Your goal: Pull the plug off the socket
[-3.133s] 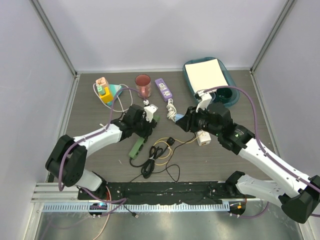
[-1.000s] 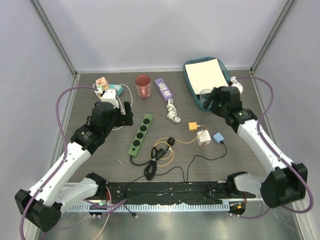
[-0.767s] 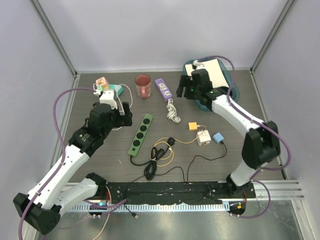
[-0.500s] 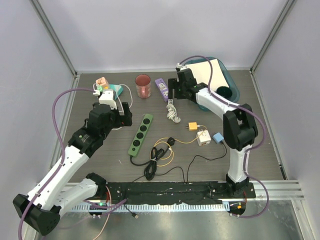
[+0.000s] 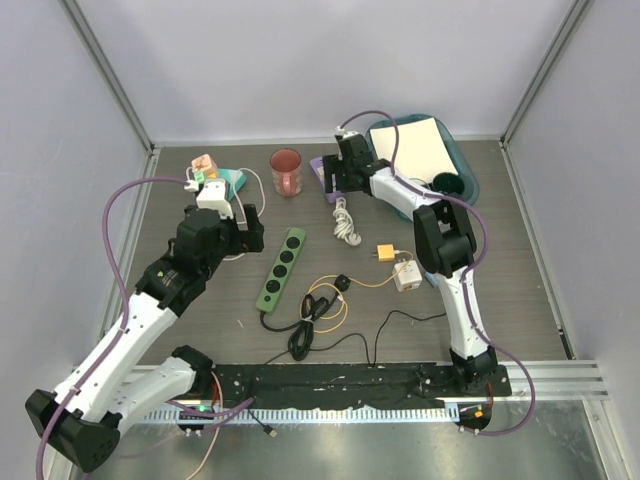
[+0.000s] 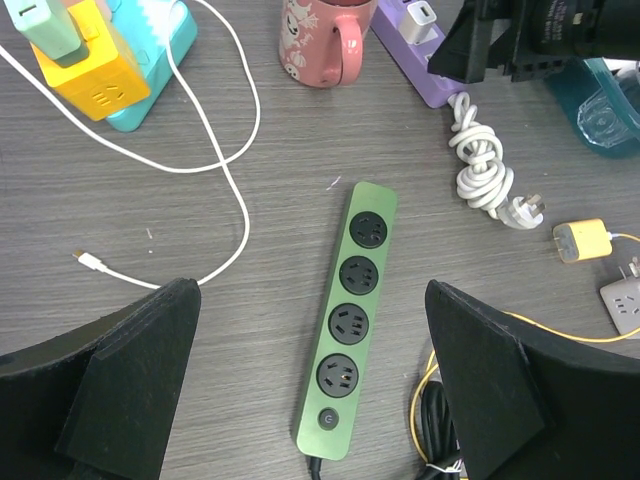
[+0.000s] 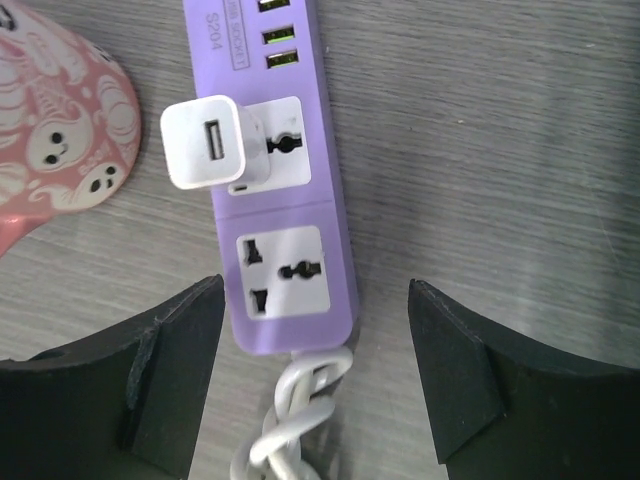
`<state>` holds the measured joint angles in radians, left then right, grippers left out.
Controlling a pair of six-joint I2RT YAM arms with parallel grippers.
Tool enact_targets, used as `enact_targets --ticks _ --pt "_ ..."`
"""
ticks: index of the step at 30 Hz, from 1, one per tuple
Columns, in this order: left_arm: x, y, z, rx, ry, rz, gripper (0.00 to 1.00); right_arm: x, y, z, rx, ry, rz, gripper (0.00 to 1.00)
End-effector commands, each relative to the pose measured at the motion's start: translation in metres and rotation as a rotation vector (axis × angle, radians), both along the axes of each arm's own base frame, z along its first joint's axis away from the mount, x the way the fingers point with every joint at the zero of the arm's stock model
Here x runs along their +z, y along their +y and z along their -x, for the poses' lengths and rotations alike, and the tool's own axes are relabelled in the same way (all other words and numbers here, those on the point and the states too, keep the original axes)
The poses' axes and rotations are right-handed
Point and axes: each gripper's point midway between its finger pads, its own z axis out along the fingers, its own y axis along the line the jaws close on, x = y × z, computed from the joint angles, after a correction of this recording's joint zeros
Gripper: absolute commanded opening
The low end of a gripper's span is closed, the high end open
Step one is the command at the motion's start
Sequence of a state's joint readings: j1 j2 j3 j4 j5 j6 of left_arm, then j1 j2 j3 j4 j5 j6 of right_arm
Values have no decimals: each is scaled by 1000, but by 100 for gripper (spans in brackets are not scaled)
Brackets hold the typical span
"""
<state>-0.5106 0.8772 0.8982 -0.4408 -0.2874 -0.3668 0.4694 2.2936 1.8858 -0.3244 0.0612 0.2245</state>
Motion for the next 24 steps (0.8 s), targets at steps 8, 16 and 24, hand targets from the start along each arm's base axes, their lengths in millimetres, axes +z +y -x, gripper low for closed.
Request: enact_targets --ticks 8,16,24 --pt "10 -2 -6 4 -42 15 100 -16 16 -12 45 8 -12 68" --pt "6 -8 -7 -17 -32 18 97 -2 7 -7 18 -14 5 17" --pt "14 -38 -3 -161 -41 104 95 81 10 31 63 -105 -182 1"
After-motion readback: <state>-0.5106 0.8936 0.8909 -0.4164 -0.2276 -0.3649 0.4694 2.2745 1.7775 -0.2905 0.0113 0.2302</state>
